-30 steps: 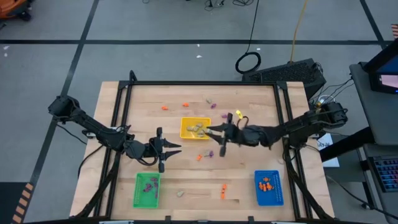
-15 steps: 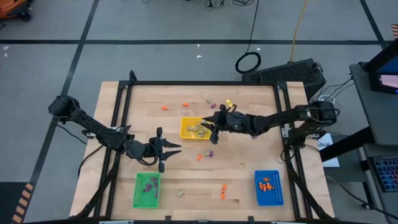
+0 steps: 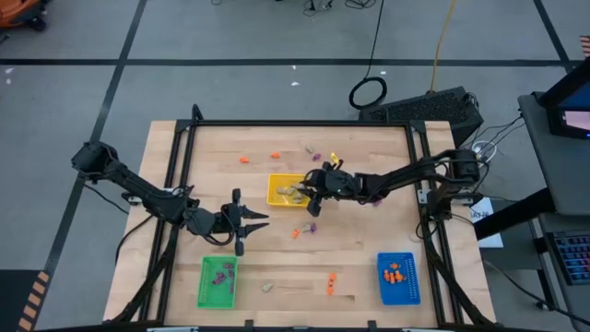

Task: Sort Halloween decoration
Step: Put the white skull toy in the yellow basket, then put the orange skeleton toy in the blue basket

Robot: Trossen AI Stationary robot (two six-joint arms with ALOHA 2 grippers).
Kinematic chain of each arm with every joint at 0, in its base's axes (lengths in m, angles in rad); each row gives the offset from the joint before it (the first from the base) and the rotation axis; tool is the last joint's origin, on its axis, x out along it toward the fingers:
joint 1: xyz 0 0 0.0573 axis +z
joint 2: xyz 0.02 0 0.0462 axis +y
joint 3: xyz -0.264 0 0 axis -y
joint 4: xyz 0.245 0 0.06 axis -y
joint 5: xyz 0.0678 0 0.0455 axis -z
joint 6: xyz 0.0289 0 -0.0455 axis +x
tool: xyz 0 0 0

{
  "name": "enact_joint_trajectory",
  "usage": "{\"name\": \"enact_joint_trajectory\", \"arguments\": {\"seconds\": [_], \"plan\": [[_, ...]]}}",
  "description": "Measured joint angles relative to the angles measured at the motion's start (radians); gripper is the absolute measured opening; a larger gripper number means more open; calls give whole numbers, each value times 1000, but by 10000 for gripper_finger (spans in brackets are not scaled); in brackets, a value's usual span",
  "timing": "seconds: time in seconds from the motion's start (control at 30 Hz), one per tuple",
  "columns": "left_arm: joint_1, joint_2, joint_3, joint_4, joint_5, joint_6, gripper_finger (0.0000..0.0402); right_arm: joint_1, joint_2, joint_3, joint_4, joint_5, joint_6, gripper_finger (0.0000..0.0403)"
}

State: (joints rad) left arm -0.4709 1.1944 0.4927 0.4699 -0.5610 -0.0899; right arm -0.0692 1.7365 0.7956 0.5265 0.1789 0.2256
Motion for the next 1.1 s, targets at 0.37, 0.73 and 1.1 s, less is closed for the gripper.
{"name": "enact_joint_trajectory", "arguments": {"seconds": [0.37,0.73,1.1], "plan": [[0,0,0,0,0,0,83,0,15,0,-1,6,3,129],[0,0,0,-4,0,-1,83,32,-76,-2,-16,2,-67,171],[0,0,0,-14,-31,-6,83,275,-338,-1,-338,10,-38,169]]}}
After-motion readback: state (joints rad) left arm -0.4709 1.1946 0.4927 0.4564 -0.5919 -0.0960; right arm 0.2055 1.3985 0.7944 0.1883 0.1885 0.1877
